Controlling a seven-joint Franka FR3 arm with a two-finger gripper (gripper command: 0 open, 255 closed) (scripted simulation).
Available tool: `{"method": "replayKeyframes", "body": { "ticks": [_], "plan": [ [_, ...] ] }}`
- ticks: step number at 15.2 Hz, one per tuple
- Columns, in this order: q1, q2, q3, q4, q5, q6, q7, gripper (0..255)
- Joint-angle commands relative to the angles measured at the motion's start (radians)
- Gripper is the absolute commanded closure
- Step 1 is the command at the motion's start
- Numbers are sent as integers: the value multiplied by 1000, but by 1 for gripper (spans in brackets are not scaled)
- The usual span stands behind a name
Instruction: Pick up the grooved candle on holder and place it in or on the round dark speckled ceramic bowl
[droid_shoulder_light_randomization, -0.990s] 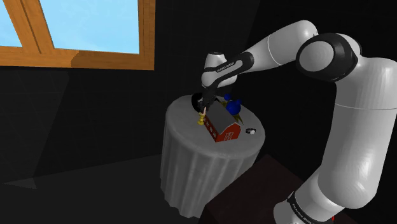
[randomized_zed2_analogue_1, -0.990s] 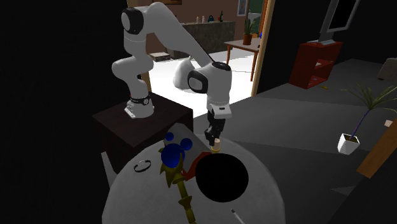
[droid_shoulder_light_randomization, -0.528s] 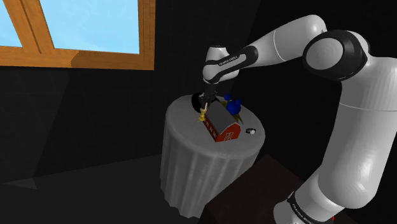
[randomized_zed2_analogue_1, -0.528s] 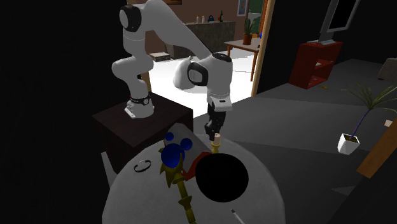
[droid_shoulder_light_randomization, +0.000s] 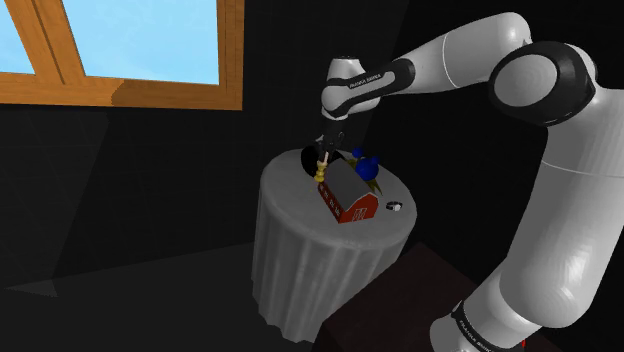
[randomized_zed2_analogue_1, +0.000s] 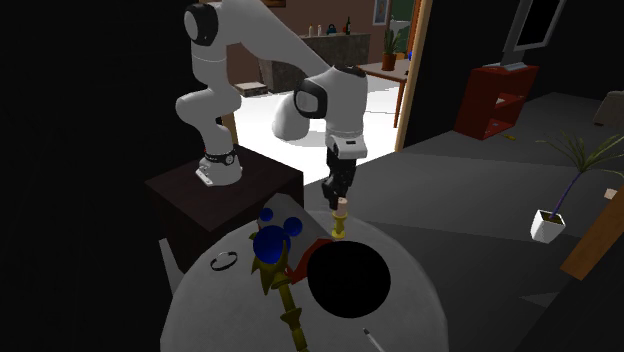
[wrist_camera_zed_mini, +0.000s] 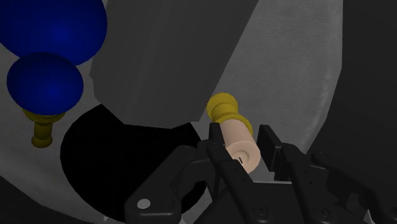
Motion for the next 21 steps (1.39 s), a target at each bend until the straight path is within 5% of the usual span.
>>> {"method": "replayKeyframes", "body": {
  "ticks": [1,18,21],
  "plan": [
    [0,-12,0,12,1,-25,-1,255],
    [1,-81,2,144,6,-226,-13,255],
    [-26,4,-13,300,14,-293,-61,255]
  ]
}}
